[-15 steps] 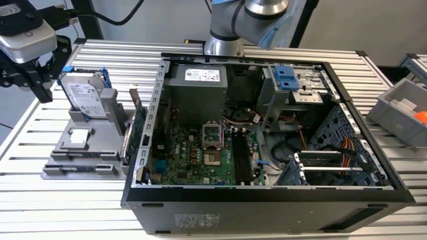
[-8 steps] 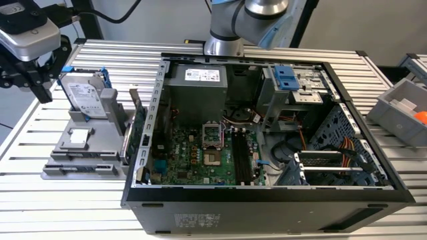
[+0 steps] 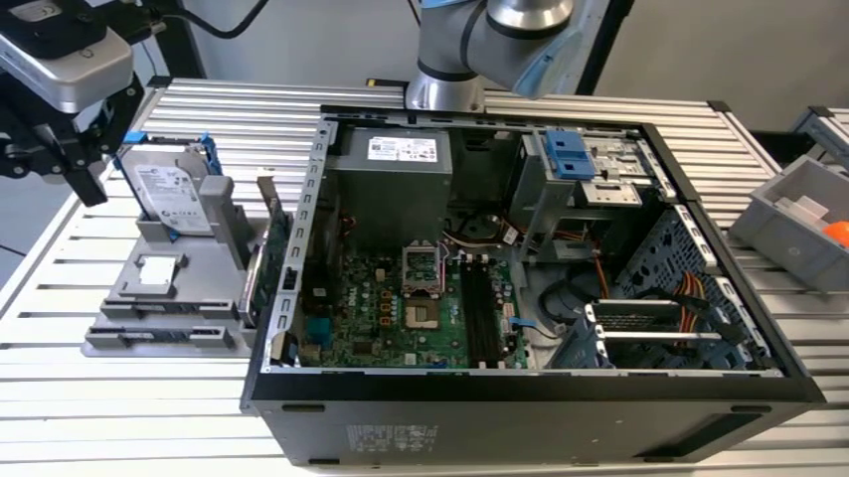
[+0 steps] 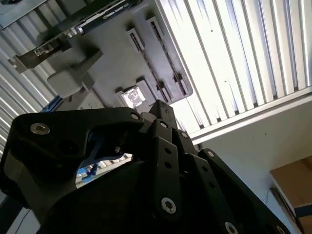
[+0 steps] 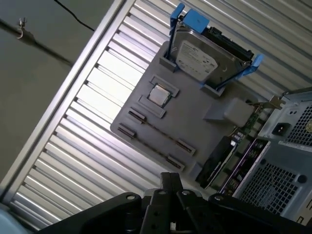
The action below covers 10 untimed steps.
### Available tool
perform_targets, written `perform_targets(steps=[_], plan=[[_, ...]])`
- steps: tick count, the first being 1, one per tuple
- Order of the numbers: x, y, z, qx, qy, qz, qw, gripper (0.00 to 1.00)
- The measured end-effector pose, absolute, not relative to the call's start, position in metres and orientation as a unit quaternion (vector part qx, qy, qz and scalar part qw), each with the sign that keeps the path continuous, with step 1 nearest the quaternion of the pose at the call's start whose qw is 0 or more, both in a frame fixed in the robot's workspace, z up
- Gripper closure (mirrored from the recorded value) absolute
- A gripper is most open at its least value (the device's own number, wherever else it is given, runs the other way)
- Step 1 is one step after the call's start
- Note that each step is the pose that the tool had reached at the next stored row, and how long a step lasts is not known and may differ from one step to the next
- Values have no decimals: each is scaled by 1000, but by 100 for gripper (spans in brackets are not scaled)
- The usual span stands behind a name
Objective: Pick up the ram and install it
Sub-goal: 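Pick up the ram and move it above insertion slot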
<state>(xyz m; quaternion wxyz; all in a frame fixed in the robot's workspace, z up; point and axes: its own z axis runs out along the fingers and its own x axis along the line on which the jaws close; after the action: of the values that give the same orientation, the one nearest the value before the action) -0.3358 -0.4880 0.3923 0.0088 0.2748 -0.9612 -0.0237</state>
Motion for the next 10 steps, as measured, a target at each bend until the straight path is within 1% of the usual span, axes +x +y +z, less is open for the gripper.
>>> perform_targets(steps=[10], plan=[[-336,-488,392,339,-940,-23,10,100]])
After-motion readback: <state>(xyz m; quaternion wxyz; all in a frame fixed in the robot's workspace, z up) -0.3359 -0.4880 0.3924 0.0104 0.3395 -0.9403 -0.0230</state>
